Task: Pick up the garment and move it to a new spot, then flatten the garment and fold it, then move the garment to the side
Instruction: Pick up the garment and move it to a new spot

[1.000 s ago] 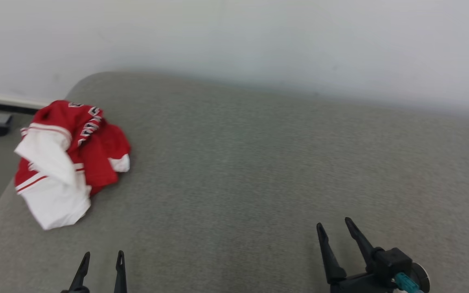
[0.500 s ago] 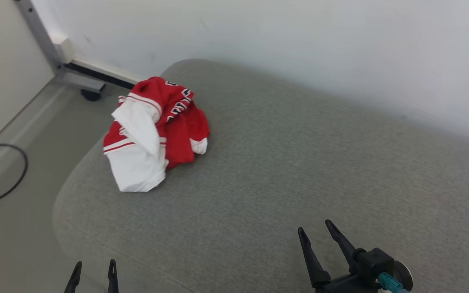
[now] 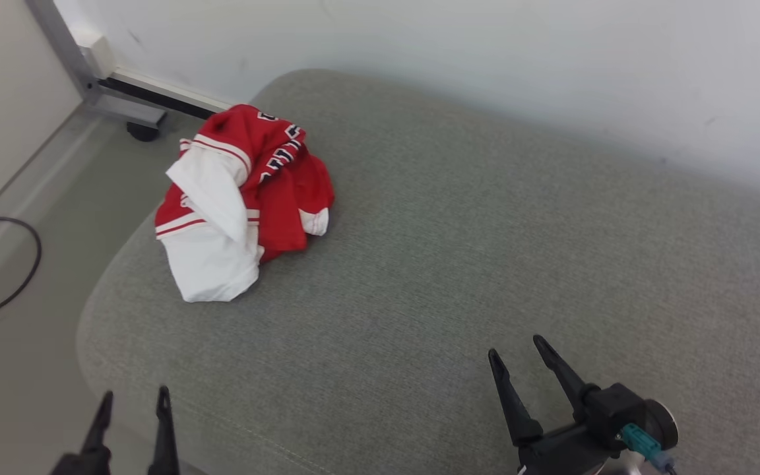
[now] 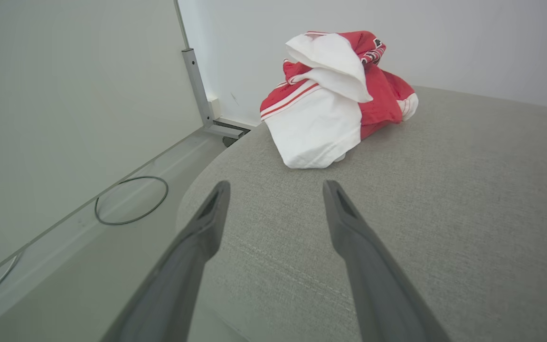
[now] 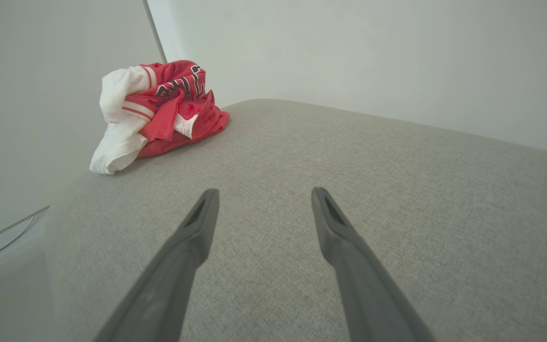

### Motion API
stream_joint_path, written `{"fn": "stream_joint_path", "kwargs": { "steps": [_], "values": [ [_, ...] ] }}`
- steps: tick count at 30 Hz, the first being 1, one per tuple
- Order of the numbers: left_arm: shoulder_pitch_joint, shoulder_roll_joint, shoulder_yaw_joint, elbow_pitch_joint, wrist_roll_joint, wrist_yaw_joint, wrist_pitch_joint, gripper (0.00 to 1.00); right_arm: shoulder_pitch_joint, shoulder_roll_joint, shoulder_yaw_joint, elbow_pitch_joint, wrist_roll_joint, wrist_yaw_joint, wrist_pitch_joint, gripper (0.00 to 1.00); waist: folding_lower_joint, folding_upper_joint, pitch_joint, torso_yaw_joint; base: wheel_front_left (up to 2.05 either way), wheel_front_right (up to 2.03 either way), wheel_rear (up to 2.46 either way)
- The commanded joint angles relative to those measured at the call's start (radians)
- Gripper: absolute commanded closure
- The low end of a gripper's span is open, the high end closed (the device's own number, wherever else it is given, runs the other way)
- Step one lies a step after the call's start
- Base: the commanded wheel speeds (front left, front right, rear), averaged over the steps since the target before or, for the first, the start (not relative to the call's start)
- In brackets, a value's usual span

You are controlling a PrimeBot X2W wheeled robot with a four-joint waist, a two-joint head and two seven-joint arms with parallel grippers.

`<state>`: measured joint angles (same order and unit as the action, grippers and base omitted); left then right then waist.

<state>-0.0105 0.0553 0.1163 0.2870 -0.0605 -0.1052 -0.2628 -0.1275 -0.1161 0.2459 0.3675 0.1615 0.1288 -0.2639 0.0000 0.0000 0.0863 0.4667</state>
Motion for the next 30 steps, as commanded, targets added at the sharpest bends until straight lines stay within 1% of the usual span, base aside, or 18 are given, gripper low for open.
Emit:
{"fn": "stream_joint_path", "kwargs": {
  "steps": [1,6,11,13,17,22,26,30],
  "values": [
    [-0.027,0.011,0.011,0.005,-0.004,-0.001,-0.003,0.00,-0.016,-0.005,0.004,-0.007,0.005,0.004,-0.001,0.00,0.0000,0.0000,0.035,-0.038,0.00,0.00,0.00],
    [-0.135,0.073,0.033,0.041,-0.006,-0.016,-0.003,0.00,-0.038,-0.018,0.018,-0.024,0.009,0.004,-0.001,0.00,0.0000,0.0000,0.081,-0.084,0.00,0.00,0.00],
    [-0.306,0.167,0.027,0.133,-0.030,-0.025,-0.003,0.00,-0.058,-0.034,0.014,-0.039,0.016,0.004,-0.001,0.00,0.0000,0.0000,0.123,-0.122,0.00,0.00,0.00],
    [-0.371,0.199,0.002,0.173,-0.033,-0.026,-0.003,0.00,-0.060,-0.039,0.012,-0.047,0.020,0.004,-0.001,0.00,0.0000,0.0000,0.138,-0.138,0.00,0.00,0.00],
    [-0.501,0.295,-0.071,0.268,-0.057,-0.024,-0.002,0.00,-0.077,-0.055,0.020,-0.054,0.022,0.004,-0.001,0.00,0.0000,0.0000,0.171,-0.175,0.00,0.00,0.00],
    [-0.659,0.393,-0.155,0.376,-0.135,-0.024,0.041,0.00,-0.093,-0.068,0.032,-0.060,0.024,0.004,-0.001,0.00,0.0000,0.0000,0.207,-0.217,0.00,0.00,0.00],
    [-0.742,0.442,-0.217,0.453,-0.237,-0.024,0.130,0.00,-0.106,-0.071,0.043,-0.061,0.031,0.004,-0.001,0.00,0.0000,0.0000,0.234,-0.247,0.00,0.00,0.00],
    [-0.810,0.498,-0.302,0.470,-0.331,-0.024,0.224,0.00,-0.110,-0.068,0.063,-0.058,0.033,0.004,-0.001,0.00,0.0000,0.0000,0.256,-0.267,0.00,0.00,0.00]
  ]
}}
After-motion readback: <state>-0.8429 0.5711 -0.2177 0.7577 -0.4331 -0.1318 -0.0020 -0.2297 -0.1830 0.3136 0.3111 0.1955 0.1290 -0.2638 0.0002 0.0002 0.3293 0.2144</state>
